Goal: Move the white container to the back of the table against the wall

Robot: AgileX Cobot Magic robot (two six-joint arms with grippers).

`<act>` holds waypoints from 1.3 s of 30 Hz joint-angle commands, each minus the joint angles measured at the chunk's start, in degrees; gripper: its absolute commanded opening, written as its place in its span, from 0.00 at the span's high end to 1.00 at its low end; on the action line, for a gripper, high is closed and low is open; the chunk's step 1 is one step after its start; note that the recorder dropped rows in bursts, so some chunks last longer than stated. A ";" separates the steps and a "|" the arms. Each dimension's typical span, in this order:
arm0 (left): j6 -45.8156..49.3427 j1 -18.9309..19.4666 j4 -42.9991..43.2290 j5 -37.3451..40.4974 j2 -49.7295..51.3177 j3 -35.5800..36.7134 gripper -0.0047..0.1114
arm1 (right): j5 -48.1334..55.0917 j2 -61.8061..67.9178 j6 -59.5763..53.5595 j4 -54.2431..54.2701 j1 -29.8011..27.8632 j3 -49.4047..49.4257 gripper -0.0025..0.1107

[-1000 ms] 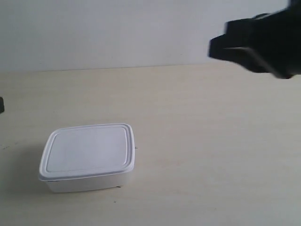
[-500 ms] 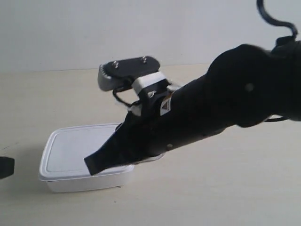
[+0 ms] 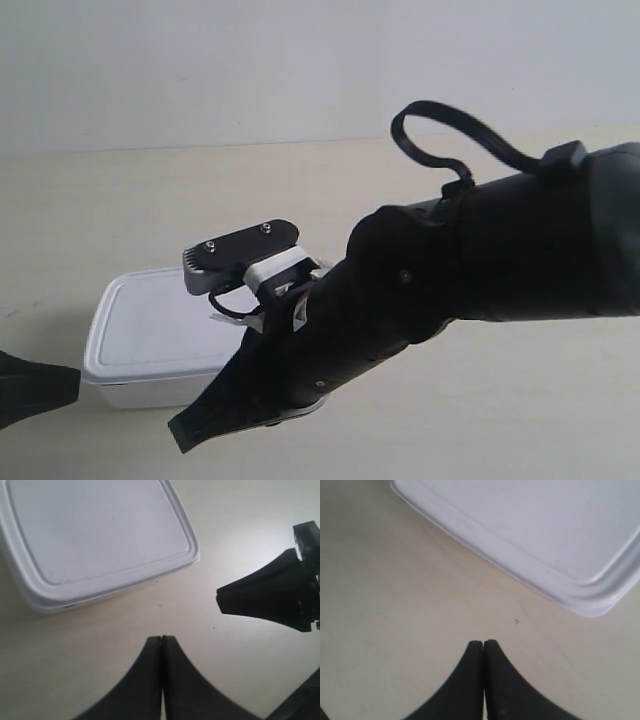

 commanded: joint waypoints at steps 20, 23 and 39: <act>19.58 -0.06 -16.96 -3.77 9.58 6.72 0.96 | -4.68 2.75 0.05 -0.36 0.11 -0.41 0.98; 20.96 -0.06 -18.01 -3.93 11.20 6.82 0.96 | -4.71 3.80 0.05 -0.36 0.11 -0.41 0.98; 28.35 -0.06 -25.11 -9.65 23.45 3.91 0.96 | -9.37 6.84 0.16 -0.23 0.11 -0.41 0.98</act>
